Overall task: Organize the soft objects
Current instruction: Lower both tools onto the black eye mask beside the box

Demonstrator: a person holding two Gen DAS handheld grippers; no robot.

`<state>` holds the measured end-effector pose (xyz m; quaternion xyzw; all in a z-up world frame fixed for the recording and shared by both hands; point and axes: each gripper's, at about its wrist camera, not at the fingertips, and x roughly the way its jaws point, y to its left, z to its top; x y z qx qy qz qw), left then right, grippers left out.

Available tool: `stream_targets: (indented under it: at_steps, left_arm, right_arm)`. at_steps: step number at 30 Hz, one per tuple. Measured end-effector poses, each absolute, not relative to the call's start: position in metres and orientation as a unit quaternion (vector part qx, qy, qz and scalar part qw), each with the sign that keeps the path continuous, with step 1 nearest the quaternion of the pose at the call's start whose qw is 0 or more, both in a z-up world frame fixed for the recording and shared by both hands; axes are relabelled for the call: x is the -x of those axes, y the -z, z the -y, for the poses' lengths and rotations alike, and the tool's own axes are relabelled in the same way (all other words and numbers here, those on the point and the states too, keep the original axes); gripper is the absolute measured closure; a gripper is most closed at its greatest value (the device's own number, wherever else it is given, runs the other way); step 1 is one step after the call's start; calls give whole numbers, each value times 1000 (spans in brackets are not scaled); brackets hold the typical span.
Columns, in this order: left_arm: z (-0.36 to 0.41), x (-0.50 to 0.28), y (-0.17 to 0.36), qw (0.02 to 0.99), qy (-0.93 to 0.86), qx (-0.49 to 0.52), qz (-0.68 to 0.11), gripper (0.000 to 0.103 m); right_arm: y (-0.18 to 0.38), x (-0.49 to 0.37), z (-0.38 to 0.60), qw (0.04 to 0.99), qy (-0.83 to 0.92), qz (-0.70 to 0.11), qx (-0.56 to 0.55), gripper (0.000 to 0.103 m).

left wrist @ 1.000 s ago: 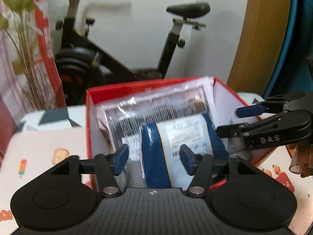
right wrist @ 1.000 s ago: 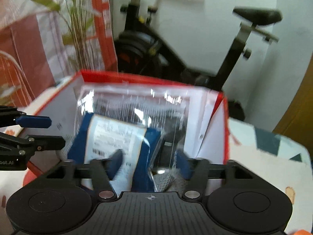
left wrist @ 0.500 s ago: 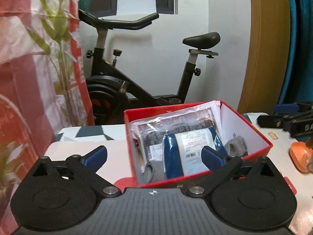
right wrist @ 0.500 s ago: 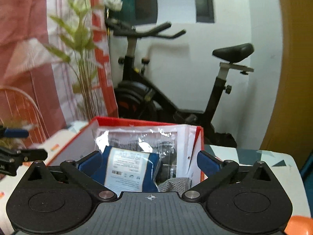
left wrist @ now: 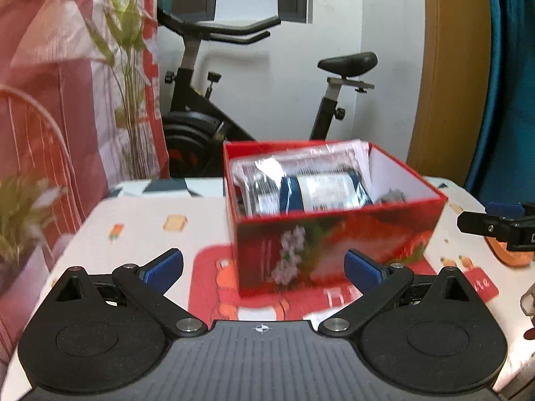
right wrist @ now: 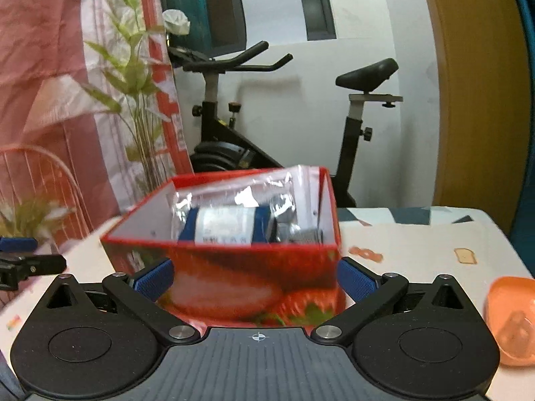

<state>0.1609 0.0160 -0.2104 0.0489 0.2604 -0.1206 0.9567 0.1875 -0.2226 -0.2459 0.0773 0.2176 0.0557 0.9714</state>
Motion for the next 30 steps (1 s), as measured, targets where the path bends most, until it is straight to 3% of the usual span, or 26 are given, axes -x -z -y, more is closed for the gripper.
stream_targets:
  at_steps: [8, 18, 30]
  left_arm:
    - [-20, -141, 247, 953, 103, -42, -283, 0]
    - [-16, -130, 280, 942, 115, -48, -310, 0]
    - [-16, -135, 294, 934, 123, -46, -334, 0]
  right_arm:
    - [293, -149, 198, 970, -22, -239, -24, 0]
    - [338, -129, 182, 956, -38, -288, -45, 1]
    - [344, -132, 182, 940, -100, -312, -90, 12]
